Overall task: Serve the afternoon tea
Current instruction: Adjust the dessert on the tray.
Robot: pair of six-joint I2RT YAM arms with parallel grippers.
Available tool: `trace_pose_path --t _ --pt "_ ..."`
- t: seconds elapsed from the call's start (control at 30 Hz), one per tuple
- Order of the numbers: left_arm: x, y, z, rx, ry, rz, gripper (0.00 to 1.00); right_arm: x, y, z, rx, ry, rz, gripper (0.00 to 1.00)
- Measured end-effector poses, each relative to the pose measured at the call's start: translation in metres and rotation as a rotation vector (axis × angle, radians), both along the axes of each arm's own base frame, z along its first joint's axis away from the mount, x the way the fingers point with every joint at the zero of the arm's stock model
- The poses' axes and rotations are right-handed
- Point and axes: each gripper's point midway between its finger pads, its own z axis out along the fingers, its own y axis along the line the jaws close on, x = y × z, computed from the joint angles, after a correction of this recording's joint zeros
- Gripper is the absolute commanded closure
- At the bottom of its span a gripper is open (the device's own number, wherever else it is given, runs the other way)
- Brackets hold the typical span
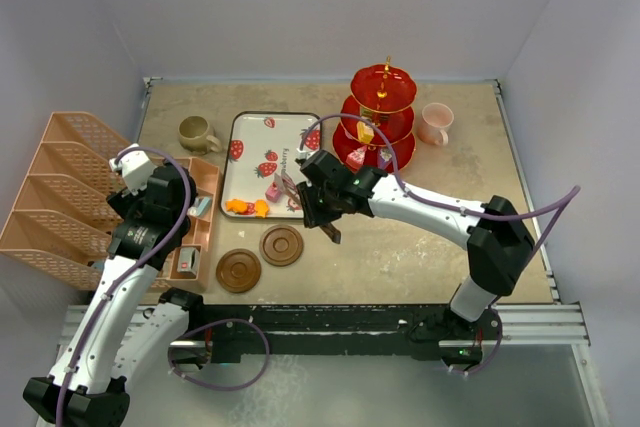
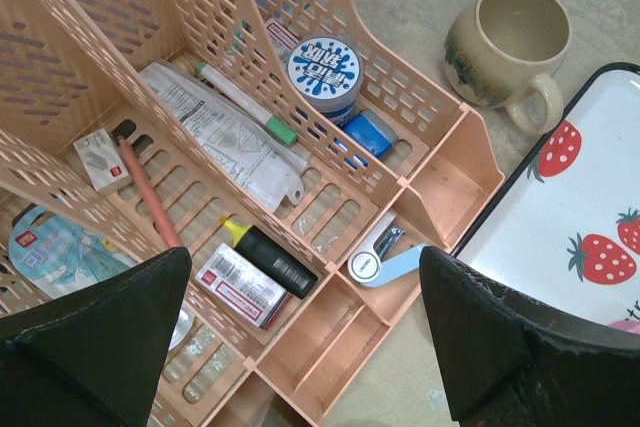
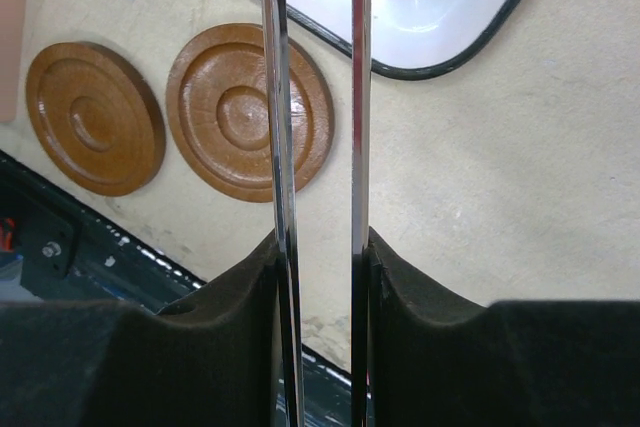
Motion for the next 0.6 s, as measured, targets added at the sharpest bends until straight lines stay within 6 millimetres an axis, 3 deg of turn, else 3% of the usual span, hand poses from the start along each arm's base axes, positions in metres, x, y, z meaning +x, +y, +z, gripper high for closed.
trace_pose_path --t 0.6 --pt "0.001 -0.004 -0.001 -0.016 -0.002 -0.021 0.06 -0.007 0.022 0.0 0.089 0.059 -0.093 0.58"
